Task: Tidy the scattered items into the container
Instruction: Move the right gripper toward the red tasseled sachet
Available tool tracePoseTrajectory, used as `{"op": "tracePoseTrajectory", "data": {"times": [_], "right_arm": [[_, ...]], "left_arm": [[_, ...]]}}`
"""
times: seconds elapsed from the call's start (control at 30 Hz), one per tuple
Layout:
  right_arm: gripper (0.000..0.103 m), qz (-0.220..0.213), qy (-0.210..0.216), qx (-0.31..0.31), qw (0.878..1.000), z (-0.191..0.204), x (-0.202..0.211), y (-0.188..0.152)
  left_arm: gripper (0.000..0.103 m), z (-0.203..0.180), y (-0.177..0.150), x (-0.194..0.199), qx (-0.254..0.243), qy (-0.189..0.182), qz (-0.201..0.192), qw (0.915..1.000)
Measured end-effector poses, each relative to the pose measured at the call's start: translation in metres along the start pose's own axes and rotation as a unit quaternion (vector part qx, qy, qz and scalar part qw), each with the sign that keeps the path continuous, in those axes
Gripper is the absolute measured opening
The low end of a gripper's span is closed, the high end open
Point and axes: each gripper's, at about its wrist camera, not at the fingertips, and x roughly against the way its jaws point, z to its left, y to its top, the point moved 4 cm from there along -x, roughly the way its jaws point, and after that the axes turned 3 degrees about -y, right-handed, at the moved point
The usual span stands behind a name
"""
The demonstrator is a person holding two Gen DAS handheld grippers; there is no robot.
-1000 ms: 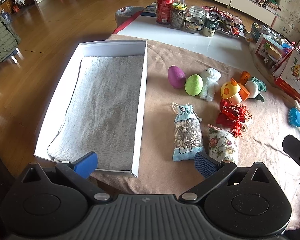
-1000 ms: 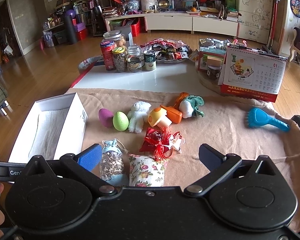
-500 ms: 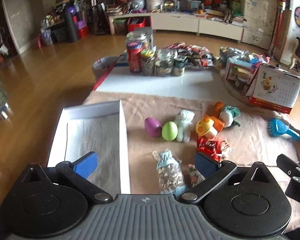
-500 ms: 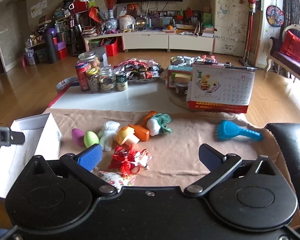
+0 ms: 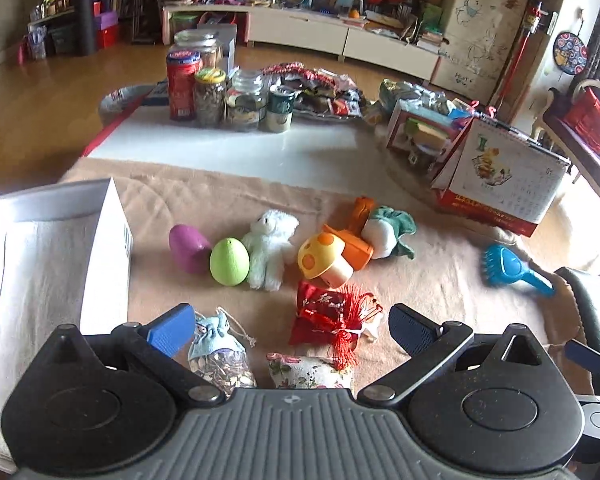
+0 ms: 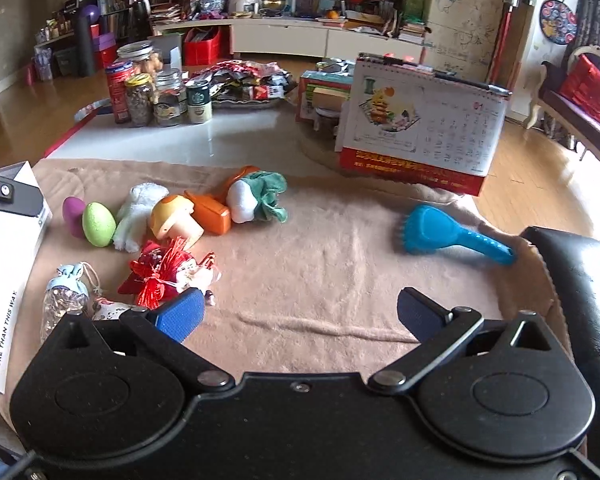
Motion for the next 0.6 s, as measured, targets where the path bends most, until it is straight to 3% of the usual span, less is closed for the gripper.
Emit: {"op": "tracePoseTrajectory", "data": {"times": [0.2, 0.37, 0.5, 0.6], "right_arm": [[0.1, 0.02, 0.054, -0.015, 0.998, 0.016, -0.048, 0.011], [0.095, 0.033, 0.109, -0.003, 0.993, 0.051, -0.086, 0.021], [0.086, 0.062, 0.139, 0.008, 0.988, 0.08, -0.112, 0.022], [0.086, 0.077, 0.145, 0.017, 0.986, 0.098, -0.127, 0.018]], "left_arm": [[0.102, 0.021, 0.013, -0.013, 0.018, 0.032, -0.012, 0.9993], [0.102, 0.033, 0.02, -0.017, -0.002, 0.079, -0.017, 0.9968], [0.102, 0.036, 0.02, -0.023, 0.001, 0.069, -0.002, 0.9976], [0.102, 0.034, 0.018, -0.027, -0.002, 0.063, 0.004, 0.998]]}}
